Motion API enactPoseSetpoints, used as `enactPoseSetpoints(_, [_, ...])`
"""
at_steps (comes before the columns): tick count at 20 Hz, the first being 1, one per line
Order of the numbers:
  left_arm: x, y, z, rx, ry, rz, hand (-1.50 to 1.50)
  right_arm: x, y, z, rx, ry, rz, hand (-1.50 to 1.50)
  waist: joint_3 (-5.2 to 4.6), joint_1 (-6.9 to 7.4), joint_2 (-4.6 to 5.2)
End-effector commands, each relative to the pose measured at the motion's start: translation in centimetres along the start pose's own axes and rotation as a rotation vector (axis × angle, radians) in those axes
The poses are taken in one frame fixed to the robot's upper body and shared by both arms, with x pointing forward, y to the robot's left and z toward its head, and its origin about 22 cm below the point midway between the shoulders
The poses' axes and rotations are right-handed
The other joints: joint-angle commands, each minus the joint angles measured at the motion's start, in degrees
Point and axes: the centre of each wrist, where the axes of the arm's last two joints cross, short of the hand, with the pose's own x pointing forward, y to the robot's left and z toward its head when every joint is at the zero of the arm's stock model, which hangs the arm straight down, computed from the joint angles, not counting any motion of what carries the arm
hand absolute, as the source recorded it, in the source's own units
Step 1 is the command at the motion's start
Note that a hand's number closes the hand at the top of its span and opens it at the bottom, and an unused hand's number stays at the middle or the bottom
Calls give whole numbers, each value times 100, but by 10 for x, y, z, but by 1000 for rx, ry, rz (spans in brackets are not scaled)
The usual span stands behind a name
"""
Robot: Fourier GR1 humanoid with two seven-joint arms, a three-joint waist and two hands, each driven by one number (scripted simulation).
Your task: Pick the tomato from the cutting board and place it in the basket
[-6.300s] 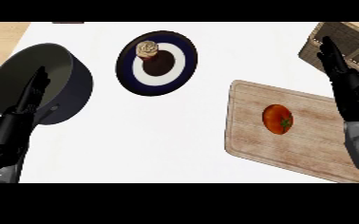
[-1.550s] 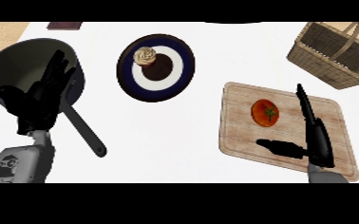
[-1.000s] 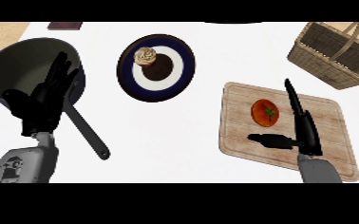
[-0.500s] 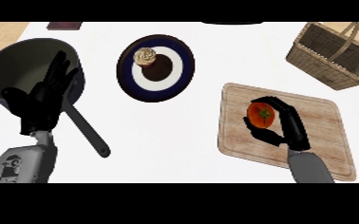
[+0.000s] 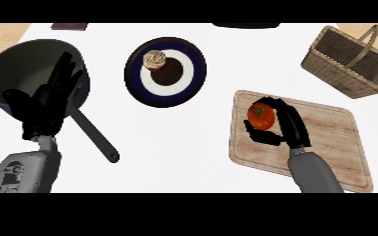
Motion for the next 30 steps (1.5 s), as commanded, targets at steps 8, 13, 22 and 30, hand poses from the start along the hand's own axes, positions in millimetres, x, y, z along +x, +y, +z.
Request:
enactPoseSetpoints(8, [6, -4, -1, 6, 36, -4, 0, 124, 41, -56, 62, 248, -175, 150, 155, 132, 118])
enactPoseSetpoints(13, [-18, -10, 11, 11, 70, 4, 0, 184, 13, -57, -126, 72, -353, 150, 147, -44, 96])
enactPoseSetpoints(22, [-12, 9, 15, 39, 56, -16, 0, 267, -66, -50, -339, 68, -266, 150, 143, -109, 90])
enactPoseSetpoints(30, [-13, 5, 6, 20, 48, 5, 0, 313, -127, -77, -468, 135, -323, 150, 146, -35, 126])
